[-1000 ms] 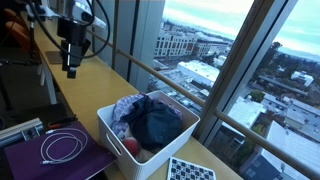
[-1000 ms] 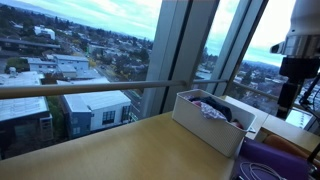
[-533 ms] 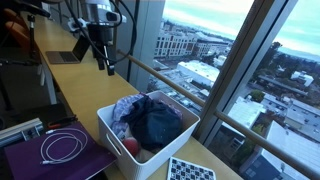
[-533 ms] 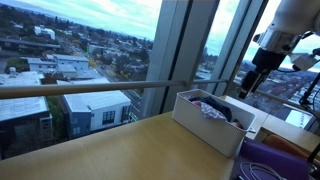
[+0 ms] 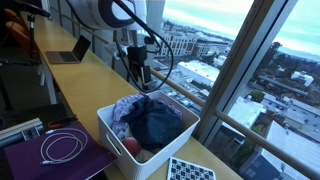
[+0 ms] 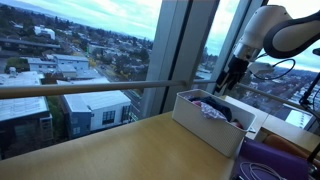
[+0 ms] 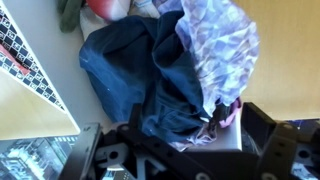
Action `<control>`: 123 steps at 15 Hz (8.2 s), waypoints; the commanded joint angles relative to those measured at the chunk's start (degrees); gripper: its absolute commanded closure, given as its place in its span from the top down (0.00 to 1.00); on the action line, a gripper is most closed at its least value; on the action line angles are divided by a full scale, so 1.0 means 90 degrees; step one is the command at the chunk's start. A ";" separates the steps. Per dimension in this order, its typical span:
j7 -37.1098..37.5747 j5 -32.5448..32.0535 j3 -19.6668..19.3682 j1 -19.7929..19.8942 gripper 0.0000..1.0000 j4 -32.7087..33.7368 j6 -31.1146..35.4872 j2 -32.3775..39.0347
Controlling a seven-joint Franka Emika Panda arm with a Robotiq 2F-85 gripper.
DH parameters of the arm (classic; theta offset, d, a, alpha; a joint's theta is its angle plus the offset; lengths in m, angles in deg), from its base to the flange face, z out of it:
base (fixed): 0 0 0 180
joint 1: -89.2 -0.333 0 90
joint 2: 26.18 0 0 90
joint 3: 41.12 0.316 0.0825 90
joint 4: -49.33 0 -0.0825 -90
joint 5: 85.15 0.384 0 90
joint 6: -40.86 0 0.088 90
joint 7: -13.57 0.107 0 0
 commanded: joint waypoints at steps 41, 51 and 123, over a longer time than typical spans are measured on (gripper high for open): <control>-0.0168 0.0263 0.0493 -0.1052 0.00 0.1577 -0.1149 -0.1351; 0.0736 -0.0349 0.2458 -0.2175 0.00 0.3847 -0.2955 -0.0571; -0.0768 0.0448 -0.1061 -0.0578 0.07 0.1371 0.0228 0.3072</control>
